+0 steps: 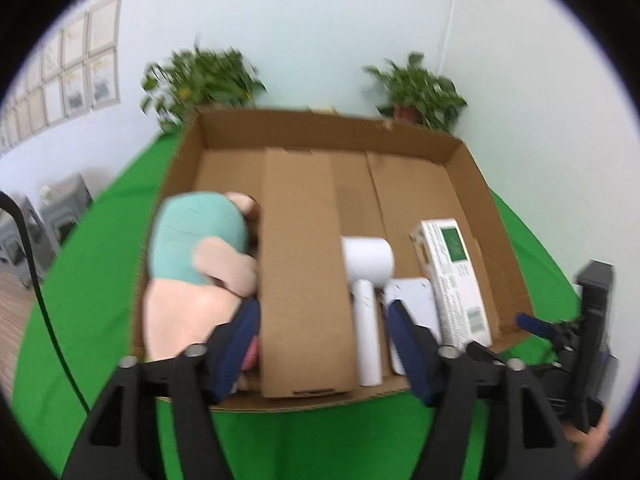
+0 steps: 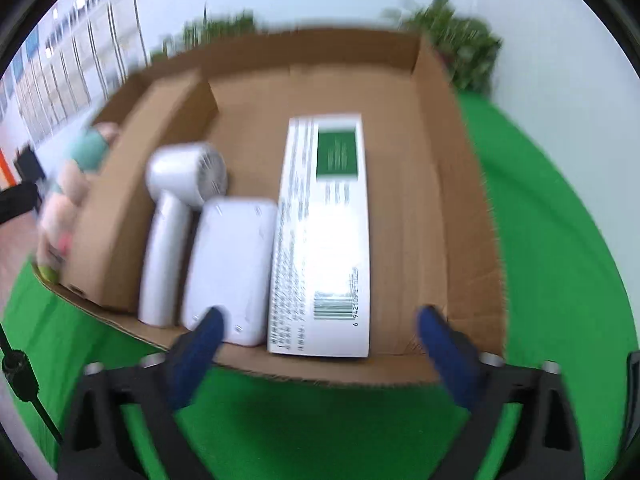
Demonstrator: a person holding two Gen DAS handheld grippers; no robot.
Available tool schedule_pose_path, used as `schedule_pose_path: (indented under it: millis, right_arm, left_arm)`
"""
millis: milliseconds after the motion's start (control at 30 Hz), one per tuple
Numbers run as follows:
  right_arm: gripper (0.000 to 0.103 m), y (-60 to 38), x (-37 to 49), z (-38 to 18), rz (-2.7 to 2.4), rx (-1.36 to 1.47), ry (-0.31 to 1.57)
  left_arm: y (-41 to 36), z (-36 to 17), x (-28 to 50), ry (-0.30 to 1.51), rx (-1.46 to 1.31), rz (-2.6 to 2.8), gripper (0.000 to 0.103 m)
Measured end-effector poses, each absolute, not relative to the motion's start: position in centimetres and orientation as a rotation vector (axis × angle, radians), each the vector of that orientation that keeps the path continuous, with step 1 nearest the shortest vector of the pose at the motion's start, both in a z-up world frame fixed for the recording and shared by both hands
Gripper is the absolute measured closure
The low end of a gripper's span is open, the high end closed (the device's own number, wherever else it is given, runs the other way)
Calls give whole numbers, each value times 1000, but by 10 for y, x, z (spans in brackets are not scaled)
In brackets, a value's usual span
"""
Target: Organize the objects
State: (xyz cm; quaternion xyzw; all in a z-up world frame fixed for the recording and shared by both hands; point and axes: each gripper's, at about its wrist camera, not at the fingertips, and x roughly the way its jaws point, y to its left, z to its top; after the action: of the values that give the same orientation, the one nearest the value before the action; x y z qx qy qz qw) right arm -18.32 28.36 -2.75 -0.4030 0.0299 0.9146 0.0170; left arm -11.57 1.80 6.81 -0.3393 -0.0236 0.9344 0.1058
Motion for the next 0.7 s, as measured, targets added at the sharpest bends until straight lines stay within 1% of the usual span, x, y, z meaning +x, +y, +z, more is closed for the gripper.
schedule_pose_path:
  millis: [33,133,200,300,533,667,700]
  right_arm:
    - [0,281,-175,-25,2864,-1184,109]
    - [0,271,-166,-26,2905,-1056,52]
    - [0,264,-169,-29,2922,-993,20]
    - [0,258,-169,-33,2946,-948,63]
    - [0,247,-155,-56,2931,-934,5]
    - [0,248,-157,-58,2931,-921,6]
    - [0,248,-159,-59,2926,-929,7]
  left_arm:
    - [19,70,-113,-54,-944,2793,20]
    - [43,50,-122,25,-860,2860,20]
    - [45,38,-119,44,-822,2905,20]
    - [50,12,-123,71,-841,2951,20]
    - [61,-22,-130,132,-923,2945,19]
    - [62,-36,-137,106,-991,2926,18]
    - [59,-36,-138,75,-991,2916,18]
